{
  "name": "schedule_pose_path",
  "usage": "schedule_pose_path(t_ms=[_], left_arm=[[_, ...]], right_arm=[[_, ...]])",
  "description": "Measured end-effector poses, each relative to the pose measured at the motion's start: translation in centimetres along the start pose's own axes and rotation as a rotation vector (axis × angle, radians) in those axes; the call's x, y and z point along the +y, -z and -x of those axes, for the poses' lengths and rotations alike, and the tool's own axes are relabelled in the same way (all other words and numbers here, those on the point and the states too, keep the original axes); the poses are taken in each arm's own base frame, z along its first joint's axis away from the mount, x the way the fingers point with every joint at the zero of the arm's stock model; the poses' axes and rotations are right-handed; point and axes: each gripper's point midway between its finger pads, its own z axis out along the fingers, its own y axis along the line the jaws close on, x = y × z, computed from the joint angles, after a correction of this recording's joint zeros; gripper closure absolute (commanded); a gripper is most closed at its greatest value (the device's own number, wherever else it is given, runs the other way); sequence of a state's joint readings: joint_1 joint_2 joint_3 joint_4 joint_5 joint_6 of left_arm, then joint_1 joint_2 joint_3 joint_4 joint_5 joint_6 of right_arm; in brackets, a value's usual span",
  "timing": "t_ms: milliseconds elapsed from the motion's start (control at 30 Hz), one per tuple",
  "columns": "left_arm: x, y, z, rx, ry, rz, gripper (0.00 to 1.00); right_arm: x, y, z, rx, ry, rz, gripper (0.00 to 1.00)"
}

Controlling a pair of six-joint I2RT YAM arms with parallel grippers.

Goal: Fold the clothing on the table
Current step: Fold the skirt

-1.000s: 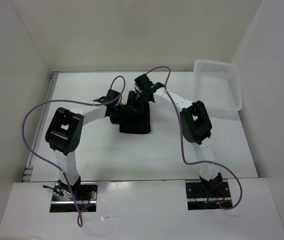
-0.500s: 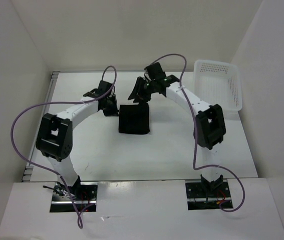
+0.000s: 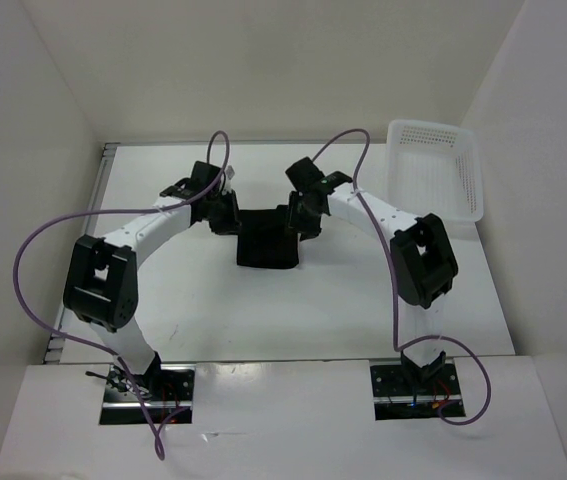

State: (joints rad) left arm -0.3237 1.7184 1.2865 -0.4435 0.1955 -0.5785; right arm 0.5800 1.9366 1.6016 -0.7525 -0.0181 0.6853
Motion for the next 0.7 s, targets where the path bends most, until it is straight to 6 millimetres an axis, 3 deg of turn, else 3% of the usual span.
schedule_pose_path(t_ms=[33, 133, 333, 500, 700], left_arm=[[-0.3, -0.1, -0.7, 0.026, 0.000, -0.030, 0.63], [-1.0, -0.1, -3.0, 0.093, 0.010, -0.112, 0.53], [-1.1, 0.3, -7.0, 0.168, 0.053, -0.197, 0.44], [-1.0, -0.5, -7.6, 0.165, 0.094, -0.216, 0.42], [-1.4, -1.7, -7.1, 0.146, 0.124, -0.242, 0.40]], right_arm=[[-0.7, -0.4, -0.6, 0.015, 0.002, -0.027, 0.54], [-2.0, -0.8, -1.2, 0.024, 0.004, -0.081, 0.54], [-2.8, -0.9, -0.7, -0.006, 0.007, -0.124, 0.54], [-3.5, -0.8, -0.4, -0.014, 0.002, -0.148, 0.54], [-3.8, -0.7, -0.5, -0.013, 0.003, -0.165, 0.54]])
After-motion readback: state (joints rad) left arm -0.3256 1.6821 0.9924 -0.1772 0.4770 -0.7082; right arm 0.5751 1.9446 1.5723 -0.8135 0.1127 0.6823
